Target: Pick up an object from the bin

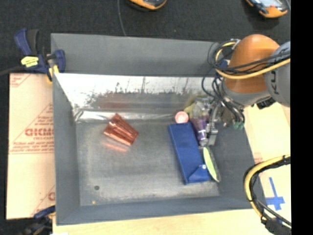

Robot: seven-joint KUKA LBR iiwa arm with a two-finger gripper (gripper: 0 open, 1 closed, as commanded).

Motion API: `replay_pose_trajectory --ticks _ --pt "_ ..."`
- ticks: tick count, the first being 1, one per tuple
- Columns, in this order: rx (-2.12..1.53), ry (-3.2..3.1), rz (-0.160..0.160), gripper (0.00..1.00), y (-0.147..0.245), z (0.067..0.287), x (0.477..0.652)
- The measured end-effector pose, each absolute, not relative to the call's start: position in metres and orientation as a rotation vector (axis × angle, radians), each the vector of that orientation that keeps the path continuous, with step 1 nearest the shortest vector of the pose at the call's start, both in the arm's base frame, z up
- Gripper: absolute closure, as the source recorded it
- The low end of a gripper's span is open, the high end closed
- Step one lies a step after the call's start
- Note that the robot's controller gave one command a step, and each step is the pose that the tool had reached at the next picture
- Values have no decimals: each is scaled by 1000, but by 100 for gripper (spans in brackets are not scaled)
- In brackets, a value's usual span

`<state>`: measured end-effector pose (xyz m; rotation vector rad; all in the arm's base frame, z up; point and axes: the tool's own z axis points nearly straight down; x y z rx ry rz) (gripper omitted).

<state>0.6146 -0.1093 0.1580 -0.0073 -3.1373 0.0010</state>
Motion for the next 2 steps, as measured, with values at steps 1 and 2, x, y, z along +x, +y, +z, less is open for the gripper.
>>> replay_pose_trajectory --ticks 1,2 --pt "-3 -3146 3 0 -109 163 617" --pt "-330 -3135 1 0 -70 97 634"
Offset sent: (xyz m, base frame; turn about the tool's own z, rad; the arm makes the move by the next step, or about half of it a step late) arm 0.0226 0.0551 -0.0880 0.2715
